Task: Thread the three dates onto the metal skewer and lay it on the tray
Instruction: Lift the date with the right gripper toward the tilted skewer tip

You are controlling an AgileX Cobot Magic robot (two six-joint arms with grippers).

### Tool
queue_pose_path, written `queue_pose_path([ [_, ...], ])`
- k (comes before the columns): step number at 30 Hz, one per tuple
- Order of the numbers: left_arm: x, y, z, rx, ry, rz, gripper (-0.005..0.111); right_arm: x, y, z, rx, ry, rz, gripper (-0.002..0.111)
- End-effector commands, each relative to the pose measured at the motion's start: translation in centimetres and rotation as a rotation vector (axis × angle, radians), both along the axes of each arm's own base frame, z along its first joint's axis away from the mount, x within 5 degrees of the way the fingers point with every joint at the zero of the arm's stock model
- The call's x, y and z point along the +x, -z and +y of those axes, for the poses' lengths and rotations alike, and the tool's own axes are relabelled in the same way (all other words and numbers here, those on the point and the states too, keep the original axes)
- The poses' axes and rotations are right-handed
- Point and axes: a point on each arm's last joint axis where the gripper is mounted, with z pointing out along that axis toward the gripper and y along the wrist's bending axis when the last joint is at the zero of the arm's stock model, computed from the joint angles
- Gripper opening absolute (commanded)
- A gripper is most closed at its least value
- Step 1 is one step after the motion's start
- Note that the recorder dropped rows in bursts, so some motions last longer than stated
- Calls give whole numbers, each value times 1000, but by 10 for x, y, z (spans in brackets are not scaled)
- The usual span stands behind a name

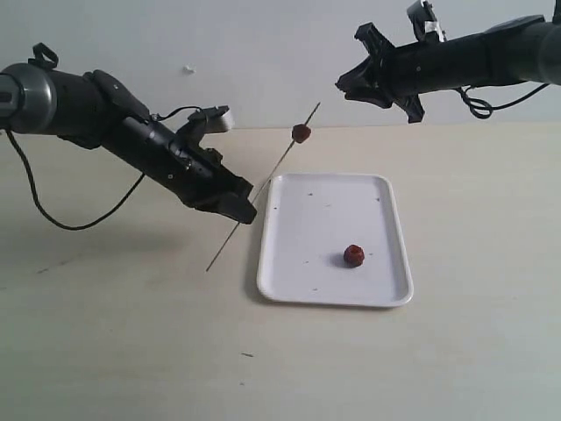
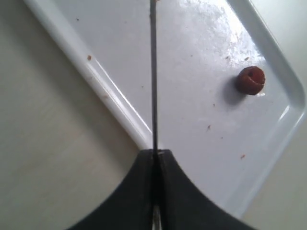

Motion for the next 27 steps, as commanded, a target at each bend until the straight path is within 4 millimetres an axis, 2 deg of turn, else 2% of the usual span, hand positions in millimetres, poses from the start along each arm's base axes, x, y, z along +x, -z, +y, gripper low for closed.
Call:
queue_pose_path([
  [1, 0, -4, -4, -22, -6, -18, 0, 1, -6, -3, -11, 3, -33, 24],
  [12, -7, -4, -23, -13, 35, -61, 0, 0, -6, 1, -10, -19, -33, 24],
  [27, -5, -4, -27, -20, 5, -86, 0, -2, -7, 4, -15, -62, -43, 24],
])
